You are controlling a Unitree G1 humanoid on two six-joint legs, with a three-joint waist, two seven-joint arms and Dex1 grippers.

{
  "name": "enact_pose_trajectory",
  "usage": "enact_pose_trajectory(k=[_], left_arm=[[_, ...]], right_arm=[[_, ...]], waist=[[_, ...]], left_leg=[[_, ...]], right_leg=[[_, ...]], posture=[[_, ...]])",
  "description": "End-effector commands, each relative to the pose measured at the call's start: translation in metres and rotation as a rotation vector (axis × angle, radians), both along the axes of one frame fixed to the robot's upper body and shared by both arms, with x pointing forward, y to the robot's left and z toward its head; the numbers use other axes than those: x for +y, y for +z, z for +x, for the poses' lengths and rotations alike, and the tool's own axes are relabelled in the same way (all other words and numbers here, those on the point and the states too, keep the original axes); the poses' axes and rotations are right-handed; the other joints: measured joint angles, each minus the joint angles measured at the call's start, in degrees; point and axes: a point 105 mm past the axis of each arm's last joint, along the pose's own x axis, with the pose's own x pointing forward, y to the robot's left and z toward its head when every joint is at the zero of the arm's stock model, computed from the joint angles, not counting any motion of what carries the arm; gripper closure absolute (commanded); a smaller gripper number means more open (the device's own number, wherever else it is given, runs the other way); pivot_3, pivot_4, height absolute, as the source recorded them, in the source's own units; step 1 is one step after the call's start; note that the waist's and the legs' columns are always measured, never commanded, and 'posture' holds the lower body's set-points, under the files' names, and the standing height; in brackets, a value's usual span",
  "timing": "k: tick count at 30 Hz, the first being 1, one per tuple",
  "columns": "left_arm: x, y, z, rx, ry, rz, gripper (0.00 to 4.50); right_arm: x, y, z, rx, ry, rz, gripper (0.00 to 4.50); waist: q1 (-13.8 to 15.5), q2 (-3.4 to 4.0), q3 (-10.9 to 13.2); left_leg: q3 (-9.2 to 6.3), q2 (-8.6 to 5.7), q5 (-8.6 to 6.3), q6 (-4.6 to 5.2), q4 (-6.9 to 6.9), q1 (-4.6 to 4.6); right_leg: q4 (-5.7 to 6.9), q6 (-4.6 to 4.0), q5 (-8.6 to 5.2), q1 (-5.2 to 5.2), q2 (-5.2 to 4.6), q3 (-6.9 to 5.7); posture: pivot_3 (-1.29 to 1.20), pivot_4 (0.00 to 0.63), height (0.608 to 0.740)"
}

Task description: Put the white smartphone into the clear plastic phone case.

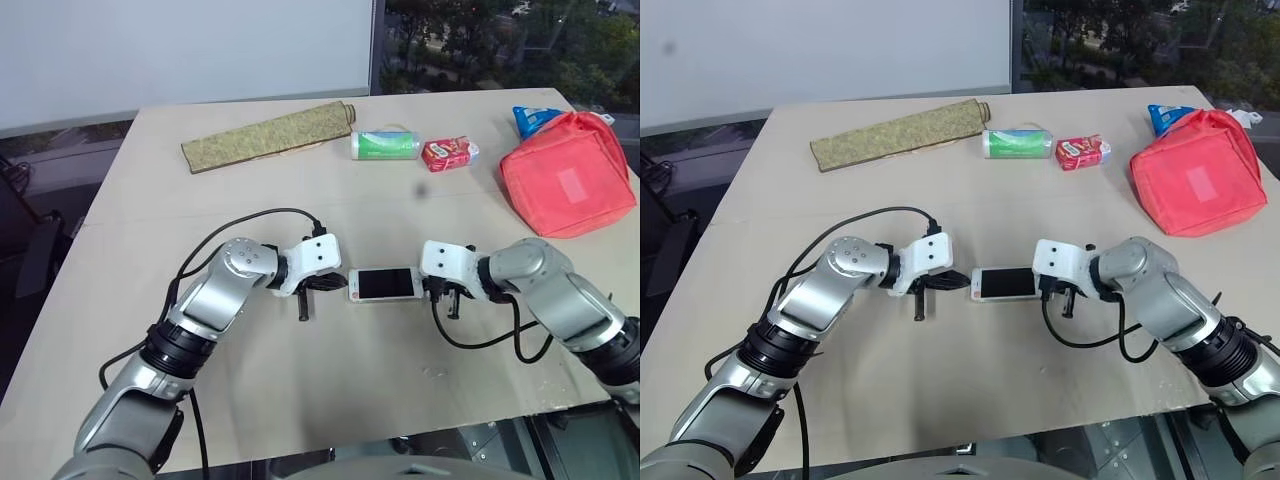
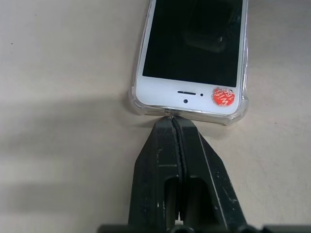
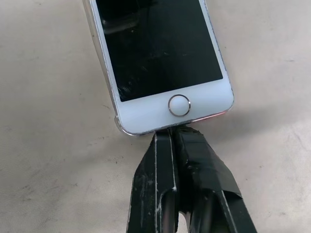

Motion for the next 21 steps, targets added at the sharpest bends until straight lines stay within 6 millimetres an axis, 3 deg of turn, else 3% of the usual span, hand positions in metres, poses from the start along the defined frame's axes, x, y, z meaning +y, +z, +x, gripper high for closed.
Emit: enact_pose_trajectory(k=[1, 8, 12, 14, 17, 21], left_arm=[[-0.012, 0.001, -0.010, 0.012, -0.069, -0.036, 4.50], [0.028, 0.028, 0.006, -0.059, 0.032, -0.013, 4.50], [0.034, 0.048, 0.010, -0.100, 0.037, -0.019, 4.50], [0.027, 0.058, 0.011, -0.124, 0.015, -0.040, 4.50], [-0.006, 0.073, 0.008, -0.138, -0.051, -0.194, 4.50], [-0.047, 0.059, -0.008, -0.044, -0.137, -0.335, 4.50]], right_arm=[[0.011, 0.020, -0.003, -0.062, 0.042, 0.056, 4.44], [-0.029, 0.033, 0.000, -0.064, -0.097, 0.080, 4.44], [-0.045, 0.043, 0.004, -0.078, -0.148, 0.142, 4.44], [-0.034, 0.049, -0.001, -0.066, -0.092, 0.265, 4.44], [-0.009, 0.057, -0.015, -0.024, 0.012, 0.528, 4.44], [0.002, 0.037, -0.023, 0.037, 0.028, 0.705, 4.44]], waist=[[0.0, 0.00, 0.0], [-0.1, -0.01, 0.0], [-0.1, -0.01, 0.1], [-0.1, -0.01, 0.1], [0.0, -0.04, 0.0], [-0.1, 0.01, 0.1]], left_leg=[[0.00, 0.00, 0.00, 0.00, 0.00, -0.01], [-0.10, 0.03, -0.01, 0.00, -0.01, -0.37], [-0.12, 0.04, -0.02, 0.01, -0.03, -0.40], [-0.09, 0.04, -0.02, 0.01, -0.03, -0.41], [-0.12, 0.04, -0.02, 0.01, -0.03, -0.39], [-0.13, 0.01, -0.02, 0.02, -0.03, -0.43]], right_leg=[[0.00, 0.00, 0.00, 0.00, 0.00, 0.00], [-0.01, -0.06, 0.03, -0.33, 0.02, -0.09], [-0.06, -0.03, 0.00, -0.35, 0.02, -0.13], [-0.08, -0.01, 0.00, -0.33, 0.03, -0.12], [-0.10, -0.01, 0.00, -0.29, 0.05, -0.13], [-0.10, 0.11, 0.19, -0.29, 0.05, -0.08]], posture=[[0.00, 0.150, 0.740], [0.00, 0.150, 0.740], [0.00, 0.150, 0.740], [0.00, 0.150, 0.740], [0.00, 0.150, 0.740], [0.00, 0.150, 0.740]])
